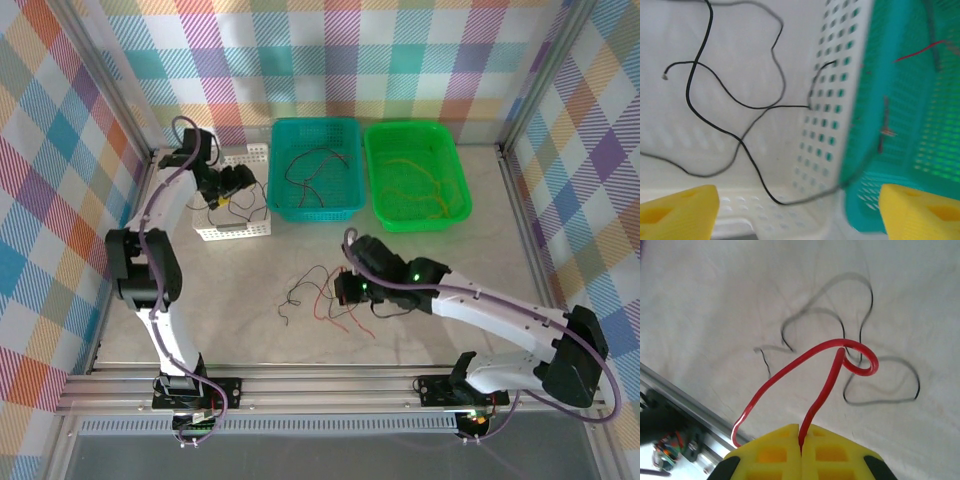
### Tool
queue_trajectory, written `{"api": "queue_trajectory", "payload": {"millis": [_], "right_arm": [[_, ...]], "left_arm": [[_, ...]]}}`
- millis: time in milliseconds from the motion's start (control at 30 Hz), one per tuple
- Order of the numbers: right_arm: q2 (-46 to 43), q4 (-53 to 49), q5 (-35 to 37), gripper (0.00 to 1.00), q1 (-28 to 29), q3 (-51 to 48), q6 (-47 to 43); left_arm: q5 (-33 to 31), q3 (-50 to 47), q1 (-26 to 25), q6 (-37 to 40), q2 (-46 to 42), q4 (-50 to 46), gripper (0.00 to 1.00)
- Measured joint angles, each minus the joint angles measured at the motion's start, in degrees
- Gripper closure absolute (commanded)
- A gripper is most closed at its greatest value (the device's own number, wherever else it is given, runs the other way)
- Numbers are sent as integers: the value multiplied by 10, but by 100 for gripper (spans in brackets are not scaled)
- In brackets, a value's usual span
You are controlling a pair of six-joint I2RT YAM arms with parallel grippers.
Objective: Untangle the cables
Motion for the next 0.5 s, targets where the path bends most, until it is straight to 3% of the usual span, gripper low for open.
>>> {"api": "queue_trajectory", "payload": {"millis": [200,333,500], "right_arm": [[83,-45,-29,100,-101,183,-72],[242,-81,-67,100,-164,416,-121],[499,-173,-109,100,-219,780,-162]], "left_arm": [[-3,-27,-2,-23,-132,13,7],[-4,-114,-27,-42,-236,33,3],[-22,-249,-111,-60,-337,70,4]]}}
